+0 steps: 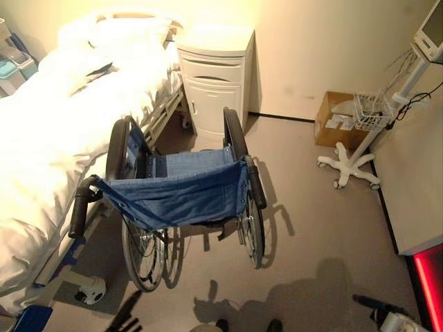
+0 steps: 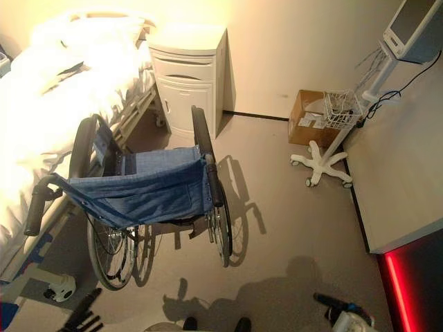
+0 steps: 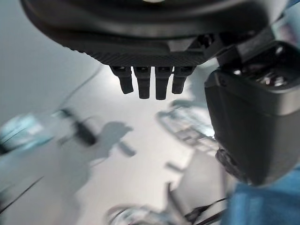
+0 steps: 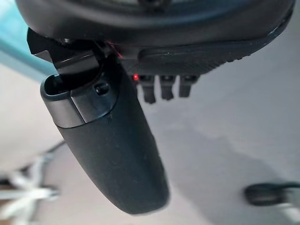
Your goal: Push the wheelchair next to the bed
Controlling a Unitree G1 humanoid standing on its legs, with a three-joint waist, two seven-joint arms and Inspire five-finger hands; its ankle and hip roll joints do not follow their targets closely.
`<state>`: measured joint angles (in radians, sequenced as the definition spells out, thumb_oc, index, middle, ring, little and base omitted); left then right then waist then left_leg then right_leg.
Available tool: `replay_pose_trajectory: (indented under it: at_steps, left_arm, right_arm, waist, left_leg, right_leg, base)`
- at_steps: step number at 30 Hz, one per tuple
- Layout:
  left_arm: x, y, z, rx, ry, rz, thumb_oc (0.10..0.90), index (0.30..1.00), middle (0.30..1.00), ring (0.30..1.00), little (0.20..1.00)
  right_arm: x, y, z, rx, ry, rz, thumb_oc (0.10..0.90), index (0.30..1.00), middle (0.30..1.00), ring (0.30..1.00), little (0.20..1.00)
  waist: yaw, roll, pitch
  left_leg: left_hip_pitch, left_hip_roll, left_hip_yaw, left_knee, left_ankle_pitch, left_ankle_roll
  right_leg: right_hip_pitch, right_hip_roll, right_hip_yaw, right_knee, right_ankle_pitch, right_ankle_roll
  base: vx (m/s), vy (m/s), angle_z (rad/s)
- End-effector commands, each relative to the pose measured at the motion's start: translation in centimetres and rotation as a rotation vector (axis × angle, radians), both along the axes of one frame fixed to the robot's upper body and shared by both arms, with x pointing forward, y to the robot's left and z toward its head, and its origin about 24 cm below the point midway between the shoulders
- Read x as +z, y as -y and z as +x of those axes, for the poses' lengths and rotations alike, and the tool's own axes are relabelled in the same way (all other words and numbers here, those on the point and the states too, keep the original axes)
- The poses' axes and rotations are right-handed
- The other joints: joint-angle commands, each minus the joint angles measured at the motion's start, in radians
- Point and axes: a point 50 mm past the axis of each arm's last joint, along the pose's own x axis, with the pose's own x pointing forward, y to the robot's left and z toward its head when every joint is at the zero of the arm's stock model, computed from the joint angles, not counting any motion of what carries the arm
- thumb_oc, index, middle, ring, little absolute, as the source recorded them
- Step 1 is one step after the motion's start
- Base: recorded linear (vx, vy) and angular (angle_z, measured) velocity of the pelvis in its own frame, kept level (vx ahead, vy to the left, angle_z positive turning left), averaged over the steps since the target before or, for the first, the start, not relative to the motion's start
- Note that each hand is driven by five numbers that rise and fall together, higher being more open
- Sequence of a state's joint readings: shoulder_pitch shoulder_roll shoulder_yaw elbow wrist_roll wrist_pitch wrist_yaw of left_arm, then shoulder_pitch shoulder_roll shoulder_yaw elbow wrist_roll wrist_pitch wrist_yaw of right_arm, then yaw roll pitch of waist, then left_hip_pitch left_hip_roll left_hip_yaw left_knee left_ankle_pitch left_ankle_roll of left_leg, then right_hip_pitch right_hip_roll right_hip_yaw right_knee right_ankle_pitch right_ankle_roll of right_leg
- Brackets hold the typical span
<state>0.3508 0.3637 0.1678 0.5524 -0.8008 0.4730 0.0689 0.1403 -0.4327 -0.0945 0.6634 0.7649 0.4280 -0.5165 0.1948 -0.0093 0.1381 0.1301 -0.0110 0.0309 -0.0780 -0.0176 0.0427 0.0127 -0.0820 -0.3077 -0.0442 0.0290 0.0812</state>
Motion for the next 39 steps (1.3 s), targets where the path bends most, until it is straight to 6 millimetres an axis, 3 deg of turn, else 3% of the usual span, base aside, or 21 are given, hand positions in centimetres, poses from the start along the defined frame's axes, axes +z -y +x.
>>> replay_pose_trajectory:
  at_steps: [1, 4, 6, 7, 10, 15, 20, 24, 29, 39]
  left_arm:
    - [0.0, -0.4, 1.1, -0.082, 0.067, -0.003, 0.800, 0.900, 0.900, 0.900, 0.900]
    - [-1.6, 1.6, 0.6, -0.086, 0.032, -0.064, 0.800, 0.900, 0.900, 0.900, 0.900]
    - [-2.4, 2.8, 1.0, -0.046, 0.072, -0.063, 0.800, 0.900, 0.900, 0.900, 0.900]
    - [-2.5, 2.9, 1.1, -0.047, 0.076, -0.061, 0.800, 0.900, 0.900, 0.900, 0.900]
    - [-3.3, 4.1, 1.4, -0.140, 0.064, 0.019, 0.800, 0.900, 0.900, 0.900, 0.900]
    - [-3.6, 5.0, 1.8, -0.170, 0.079, 0.057, 0.800, 0.900, 0.900, 0.900, 0.900]
    - [-4.0, 5.2, 1.9, -0.228, 0.019, 0.124, 0.800, 0.900, 0.900, 0.900, 0.900]
    - [-4.5, 5.8, 1.3, -0.194, -0.051, 0.074, 0.800, 0.900, 0.900, 0.900, 0.900]
    - [-4.9, 6.4, 0.4, -0.184, -0.120, 0.048, 0.800, 0.900, 0.900, 0.900, 0.900]
    - [-5.2, 6.7, -0.4, -0.134, -0.150, 0.018, 0.800, 0.900, 0.900, 0.900, 0.900]
  right_arm:
    - [0.8, 0.3, 3.2, 0.071, 0.099, -0.006, 0.800, 0.900, 0.900, 0.900, 0.900]
    - [-0.8, -1.8, 2.8, 0.127, 0.036, 0.062, 0.800, 0.900, 0.900, 0.900, 0.900]
    - [-2.5, -4.2, 2.1, 0.270, -0.033, 0.102, 0.800, 0.900, 0.900, 0.900, 0.900]
    - [-2.6, -4.3, 2.0, 0.276, -0.034, 0.101, 0.800, 0.900, 0.900, 0.900, 0.900]
    - [-3.8, -6.3, 1.5, 0.546, -0.075, 0.094, 0.800, 0.900, 0.900, 0.900, 0.900]
    - [-4.5, -7.7, 0.5, 0.621, -0.044, 0.161, 0.800, 0.900, 0.900, 0.900, 0.900]
    - [-5.8, -9.1, -2.7, 0.585, -0.106, 0.394, 0.800, 0.900, 0.900, 0.900, 0.900]
    - [-6.4, -10.4, -4.2, 0.501, -0.102, 0.589, 0.800, 0.900, 0.900, 0.900, 0.900]
    - [-6.6, -11.2, -4.8, 0.415, -0.076, 0.656, 0.800, 0.900, 0.900, 0.900, 0.900]
    - [-6.7, -11.1, -5.4, 0.439, -0.100, 0.670, 0.800, 0.900, 0.900, 0.900, 0.900]
  waist:
    - [0.011, -0.015, 0.002]
    - [0.008, -0.015, -0.004]
    - [0.003, -0.015, -0.014]
    - [0.003, -0.015, -0.015]
    - [-0.003, -0.018, -0.024]
    - [-0.019, -0.024, -0.031]
    - [-0.038, -0.022, -0.041]
    - [-0.048, -0.015, -0.053]
    - [-0.060, -0.005, -0.064]
    - [-0.072, -0.003, -0.069]
  left_leg:
    - [-0.066, -0.015, -0.037, 0.001, 0.041, -0.076]
    - [-0.063, -0.017, -0.039, -0.003, 0.038, -0.072]
    - [-0.062, -0.018, -0.037, -0.009, 0.035, -0.069]
    - [-0.062, -0.018, -0.036, -0.009, 0.035, -0.069]
    - [-0.067, -0.019, -0.037, -0.009, 0.031, -0.066]
    - [-0.072, -0.022, -0.033, -0.009, 0.025, -0.063]
    - [-0.073, -0.023, -0.021, -0.009, 0.018, -0.059]
    - [-0.070, -0.025, -0.017, -0.009, 0.015, -0.061]
    - [-0.069, -0.024, -0.006, -0.009, 0.010, -0.059]
    - [-0.064, -0.024, 0.002, -0.009, 0.006, -0.058]
  right_leg:
    - [0.120, 0.008, -0.066, -0.003, -0.032, 0.047]
    - [0.118, 0.007, -0.064, -0.001, -0.033, 0.047]
    - [0.116, 0.006, -0.062, 0.002, -0.036, 0.045]
    - [0.115, 0.005, -0.062, 0.002, -0.037, 0.045]
    - [0.108, 0.003, -0.060, 0.006, -0.034, 0.046]
    - [0.099, 0.000, -0.052, 0.002, -0.027, 0.049]
    - [0.093, 0.000, -0.042, -0.006, -0.019, 0.050]
    - [0.095, 0.001, -0.038, -0.016, -0.014, 0.050]
    - [0.092, 0.001, -0.033, -0.013, -0.017, 0.048]
    - [0.093, 0.003, -0.027, -0.014, -0.018, 0.044]
  base:
    - [0.01, 0.004, 0.11]
    - [0.02, 0.006, 0.06]
    - [0.01, 0.009, 0.02]
    - [0.00, 0.000, 0.00]
    - [0.00, 0.000, 0.02]
    - [0.00, -0.002, 0.01]
    - [-0.01, -0.003, 0.00]
    - [0.01, 0.001, -0.04]
    - [0.00, 0.000, 0.00]
    - [0.00, 0.000, 0.00]
